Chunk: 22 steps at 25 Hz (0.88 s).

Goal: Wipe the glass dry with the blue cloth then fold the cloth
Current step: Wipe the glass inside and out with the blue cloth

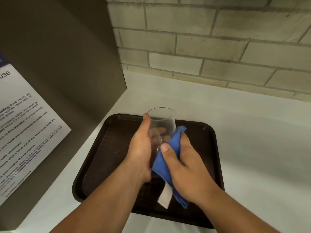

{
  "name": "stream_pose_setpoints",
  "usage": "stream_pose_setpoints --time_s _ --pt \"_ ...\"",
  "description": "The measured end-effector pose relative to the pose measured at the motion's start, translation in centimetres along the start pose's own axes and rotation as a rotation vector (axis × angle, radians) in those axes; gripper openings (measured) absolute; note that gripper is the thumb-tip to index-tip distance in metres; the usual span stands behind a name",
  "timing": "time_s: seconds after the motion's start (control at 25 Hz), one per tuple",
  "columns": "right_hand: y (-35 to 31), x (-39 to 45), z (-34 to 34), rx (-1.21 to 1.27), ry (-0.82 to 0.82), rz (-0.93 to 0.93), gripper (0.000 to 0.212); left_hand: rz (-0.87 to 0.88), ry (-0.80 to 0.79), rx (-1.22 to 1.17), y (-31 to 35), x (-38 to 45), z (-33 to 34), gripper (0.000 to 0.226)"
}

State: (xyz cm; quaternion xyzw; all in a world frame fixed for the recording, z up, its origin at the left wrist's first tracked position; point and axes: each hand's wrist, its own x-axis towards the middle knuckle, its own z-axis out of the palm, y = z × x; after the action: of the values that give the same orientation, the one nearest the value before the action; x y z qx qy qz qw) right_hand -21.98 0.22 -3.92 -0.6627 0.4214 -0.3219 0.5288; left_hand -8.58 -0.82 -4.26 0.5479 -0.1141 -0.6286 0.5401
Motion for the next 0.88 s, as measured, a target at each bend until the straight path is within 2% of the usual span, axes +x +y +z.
stream_pose_setpoints --time_s 0.08,0.16,0.2,0.28,0.4,0.56,0.64,0.72,0.8,0.88 --pt "-0.6 1.4 -0.2 -0.051 0.12 -0.035 0.029 0.008 -0.103 0.009 -0.1 -0.1 0.0 0.078" --pt "-1.2 3.4 -1.3 0.013 0.248 0.108 0.047 -0.018 -0.241 -0.002 -0.1 -0.5 0.2 0.078" --pt "-1.4 4.2 -1.8 0.076 0.286 0.179 0.056 -0.015 -0.262 0.013 0.1 -0.6 0.2 0.078" --pt "-1.2 4.7 -1.7 0.165 0.312 0.245 0.061 0.028 -0.182 0.104 0.3 -0.6 0.3 0.077" --pt "-0.8 4.5 -0.7 0.131 0.328 0.216 0.062 0.078 -0.028 0.17 0.5 -1.2 0.8 0.071" --pt "-1.2 5.3 -1.1 0.05 0.333 0.159 0.067 0.089 -0.087 0.102 0.2 -2.2 1.0 0.075" --pt "-1.1 5.2 -1.6 0.153 0.272 0.259 0.066 0.047 -0.115 0.066 0.5 -2.1 0.8 0.072" --pt "-0.9 4.1 -2.2 0.273 0.118 0.336 0.056 -0.004 -0.094 0.009 0.9 -1.6 0.6 0.076" --pt "-0.5 1.9 -1.8 0.243 -0.075 0.226 0.043 -0.009 -0.029 -0.01 1.2 -1.2 0.6 0.078" --pt "-0.1 0.6 -1.1 0.075 -0.105 0.055 0.035 0.017 0.022 0.05 1.2 -0.7 0.5 0.074"
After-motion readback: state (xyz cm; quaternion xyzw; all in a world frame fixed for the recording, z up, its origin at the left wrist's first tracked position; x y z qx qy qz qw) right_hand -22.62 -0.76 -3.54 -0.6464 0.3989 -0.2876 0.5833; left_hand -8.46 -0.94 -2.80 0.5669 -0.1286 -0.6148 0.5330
